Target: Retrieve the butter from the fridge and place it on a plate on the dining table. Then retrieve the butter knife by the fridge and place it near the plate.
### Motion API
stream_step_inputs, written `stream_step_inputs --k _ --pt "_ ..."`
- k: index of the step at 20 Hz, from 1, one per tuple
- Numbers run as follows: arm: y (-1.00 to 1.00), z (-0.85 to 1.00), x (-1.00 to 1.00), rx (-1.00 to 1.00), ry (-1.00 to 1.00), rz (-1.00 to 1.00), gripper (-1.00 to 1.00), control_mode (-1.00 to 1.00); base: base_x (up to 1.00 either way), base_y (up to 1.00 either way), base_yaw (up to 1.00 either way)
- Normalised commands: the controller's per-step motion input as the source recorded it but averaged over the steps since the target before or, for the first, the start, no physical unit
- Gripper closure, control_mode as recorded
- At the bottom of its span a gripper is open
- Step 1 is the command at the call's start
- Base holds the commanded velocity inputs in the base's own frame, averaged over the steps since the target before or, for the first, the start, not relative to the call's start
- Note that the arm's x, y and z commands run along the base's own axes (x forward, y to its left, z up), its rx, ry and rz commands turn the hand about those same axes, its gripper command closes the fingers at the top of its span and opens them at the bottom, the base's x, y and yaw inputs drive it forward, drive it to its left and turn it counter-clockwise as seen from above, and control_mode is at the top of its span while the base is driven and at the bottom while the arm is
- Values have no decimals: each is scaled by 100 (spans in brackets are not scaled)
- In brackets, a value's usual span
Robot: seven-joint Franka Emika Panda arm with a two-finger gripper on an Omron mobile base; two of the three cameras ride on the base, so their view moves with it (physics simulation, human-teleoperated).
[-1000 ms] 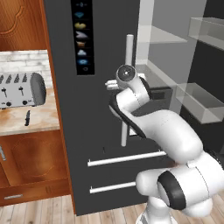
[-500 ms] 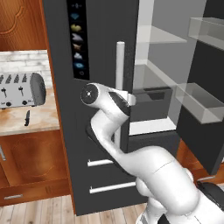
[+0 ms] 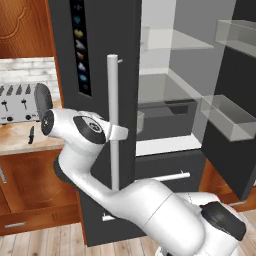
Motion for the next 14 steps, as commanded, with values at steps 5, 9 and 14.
stream_step_inputs --k 5,9,14 --pt "67 0 -3 0 0 -9 -100 -100 0 0 0" --pt "47 -10 -22 0 0 -2 -100 -100 0 0 0" --pt "24 -31 -23 0 0 0 -100 -100 0 0 0"
